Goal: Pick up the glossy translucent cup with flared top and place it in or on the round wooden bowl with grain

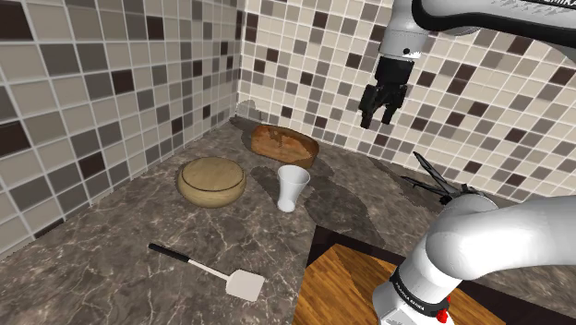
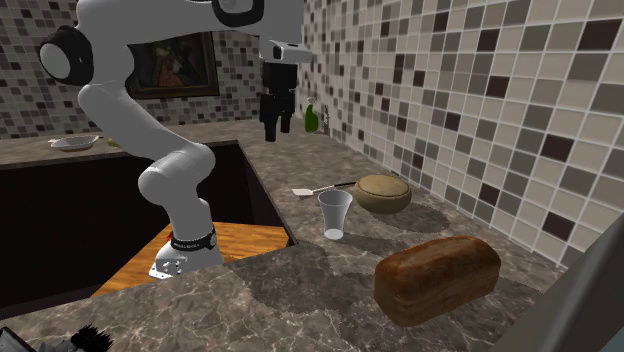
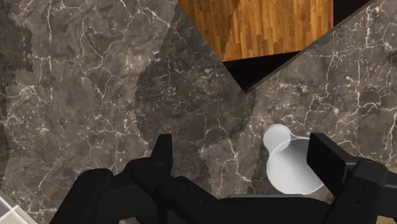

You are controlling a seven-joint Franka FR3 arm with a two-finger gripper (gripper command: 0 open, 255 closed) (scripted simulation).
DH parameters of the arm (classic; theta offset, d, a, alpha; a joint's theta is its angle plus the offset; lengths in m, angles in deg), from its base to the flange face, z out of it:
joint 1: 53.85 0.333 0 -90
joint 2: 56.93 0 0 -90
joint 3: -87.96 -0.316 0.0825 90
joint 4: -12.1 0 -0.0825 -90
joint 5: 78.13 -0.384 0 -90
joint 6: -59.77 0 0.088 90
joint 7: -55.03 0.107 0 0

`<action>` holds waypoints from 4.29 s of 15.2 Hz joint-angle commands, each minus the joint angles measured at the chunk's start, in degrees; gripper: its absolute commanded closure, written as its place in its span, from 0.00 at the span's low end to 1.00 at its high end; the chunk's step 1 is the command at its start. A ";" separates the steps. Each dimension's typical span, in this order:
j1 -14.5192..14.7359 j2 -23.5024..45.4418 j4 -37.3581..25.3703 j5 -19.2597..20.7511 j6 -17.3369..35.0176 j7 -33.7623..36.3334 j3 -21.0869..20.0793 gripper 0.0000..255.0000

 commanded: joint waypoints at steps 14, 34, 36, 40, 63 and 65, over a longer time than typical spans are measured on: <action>2.54 15.29 5.93 -0.20 20.41 14.60 -13.97 0.00; 1.56 36.80 5.33 9.34 37.73 29.59 -22.64 0.00; 1.56 36.80 5.33 9.34 37.73 29.59 -22.64 0.00; 1.56 36.80 5.33 9.34 37.72 29.59 -22.64 1.00; 1.97 31.42 -0.69 6.52 27.15 25.62 -21.90 1.00; 2.00 30.88 -1.74 6.28 25.64 25.17 -21.79 1.00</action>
